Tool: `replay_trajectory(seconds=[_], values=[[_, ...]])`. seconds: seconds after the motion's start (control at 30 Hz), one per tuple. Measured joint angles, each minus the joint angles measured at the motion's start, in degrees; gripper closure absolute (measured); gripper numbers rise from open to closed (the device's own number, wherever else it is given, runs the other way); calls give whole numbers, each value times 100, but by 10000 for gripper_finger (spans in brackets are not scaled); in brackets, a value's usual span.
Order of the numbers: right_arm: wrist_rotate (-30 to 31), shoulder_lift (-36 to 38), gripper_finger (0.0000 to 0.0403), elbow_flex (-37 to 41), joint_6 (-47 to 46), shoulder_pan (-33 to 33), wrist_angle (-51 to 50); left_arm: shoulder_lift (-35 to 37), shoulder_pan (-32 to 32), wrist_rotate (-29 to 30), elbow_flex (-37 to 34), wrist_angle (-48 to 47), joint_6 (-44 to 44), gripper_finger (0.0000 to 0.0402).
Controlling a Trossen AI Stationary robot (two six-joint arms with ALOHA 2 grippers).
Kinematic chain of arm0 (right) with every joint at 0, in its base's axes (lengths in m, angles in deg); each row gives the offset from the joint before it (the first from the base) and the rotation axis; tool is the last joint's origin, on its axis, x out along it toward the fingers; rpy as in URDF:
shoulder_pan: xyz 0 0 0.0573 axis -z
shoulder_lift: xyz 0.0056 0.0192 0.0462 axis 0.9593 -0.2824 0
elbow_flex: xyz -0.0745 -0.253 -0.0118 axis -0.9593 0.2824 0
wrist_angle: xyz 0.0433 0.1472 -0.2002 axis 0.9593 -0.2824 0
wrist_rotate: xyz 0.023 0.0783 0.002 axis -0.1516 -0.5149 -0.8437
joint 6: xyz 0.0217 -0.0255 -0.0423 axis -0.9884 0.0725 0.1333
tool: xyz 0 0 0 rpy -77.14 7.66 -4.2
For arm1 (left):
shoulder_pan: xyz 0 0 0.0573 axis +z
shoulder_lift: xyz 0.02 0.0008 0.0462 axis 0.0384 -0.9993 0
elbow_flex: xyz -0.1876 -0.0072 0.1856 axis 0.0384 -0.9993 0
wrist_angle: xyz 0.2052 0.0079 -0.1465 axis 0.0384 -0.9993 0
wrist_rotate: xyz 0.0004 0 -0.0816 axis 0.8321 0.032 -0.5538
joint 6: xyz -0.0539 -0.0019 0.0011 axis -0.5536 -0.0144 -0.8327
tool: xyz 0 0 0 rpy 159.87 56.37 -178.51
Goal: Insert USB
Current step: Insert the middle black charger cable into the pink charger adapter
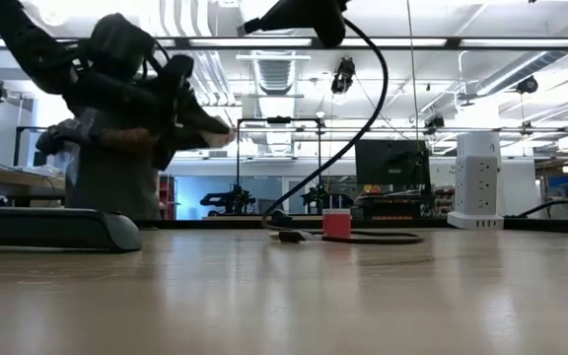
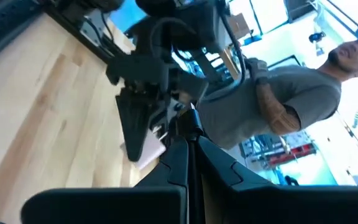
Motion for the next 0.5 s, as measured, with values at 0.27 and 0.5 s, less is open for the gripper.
replay_trajectory(seconds=[0.27, 0.5], values=[[153, 0, 403, 1, -464, -69, -227, -277, 0, 351, -9, 189, -5, 301], [137, 0, 403, 2, -740, -66, -565, -276, 0, 409, -5, 194, -231, 287]])
